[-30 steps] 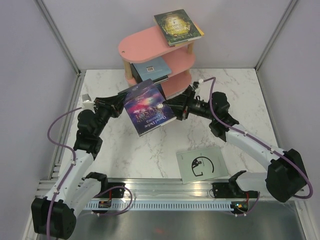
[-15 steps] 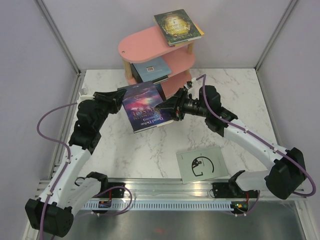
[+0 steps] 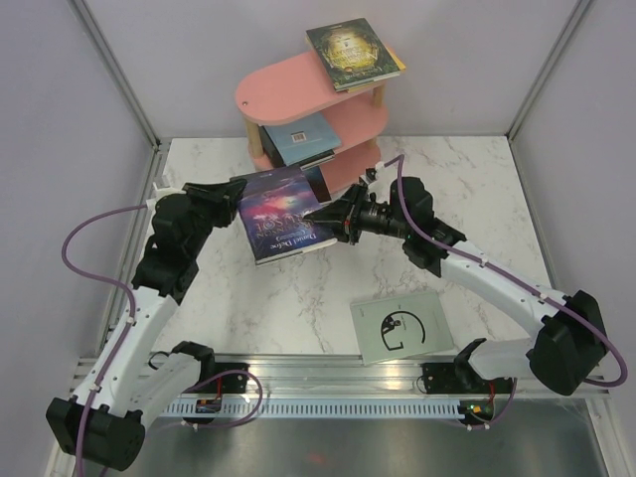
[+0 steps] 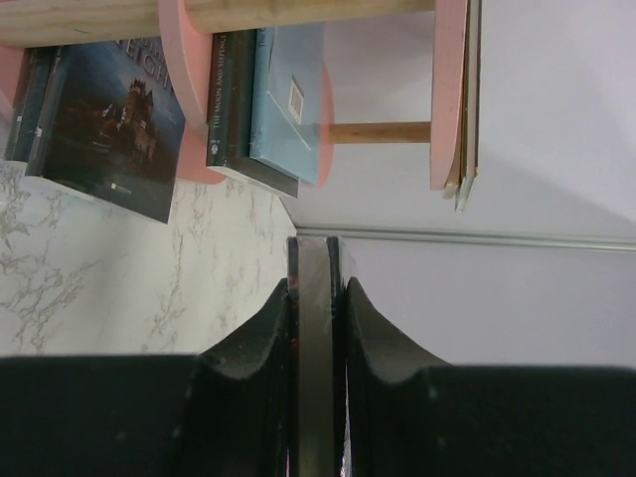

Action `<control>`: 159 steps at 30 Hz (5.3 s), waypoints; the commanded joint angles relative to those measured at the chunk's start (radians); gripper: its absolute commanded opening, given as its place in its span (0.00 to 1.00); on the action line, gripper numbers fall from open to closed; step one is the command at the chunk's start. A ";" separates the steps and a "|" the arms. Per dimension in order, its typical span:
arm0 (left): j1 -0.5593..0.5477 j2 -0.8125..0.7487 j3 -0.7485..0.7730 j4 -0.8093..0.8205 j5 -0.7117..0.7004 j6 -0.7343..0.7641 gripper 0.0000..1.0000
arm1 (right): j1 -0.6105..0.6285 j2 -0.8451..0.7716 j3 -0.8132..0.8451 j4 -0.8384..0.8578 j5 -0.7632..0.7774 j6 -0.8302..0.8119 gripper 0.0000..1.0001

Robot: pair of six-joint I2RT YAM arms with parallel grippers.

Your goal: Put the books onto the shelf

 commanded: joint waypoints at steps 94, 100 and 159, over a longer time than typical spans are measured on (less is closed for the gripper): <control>-0.018 0.305 0.250 -0.384 0.486 0.730 1.00 | -0.894 0.733 0.513 -0.697 0.122 -0.726 0.80; -0.149 0.419 0.179 -0.356 0.566 0.772 1.00 | -0.892 0.503 0.280 -0.968 0.406 -0.909 0.77; -0.384 0.980 0.341 -0.241 0.591 1.013 1.00 | -0.240 0.086 0.112 -1.036 0.242 -1.089 0.74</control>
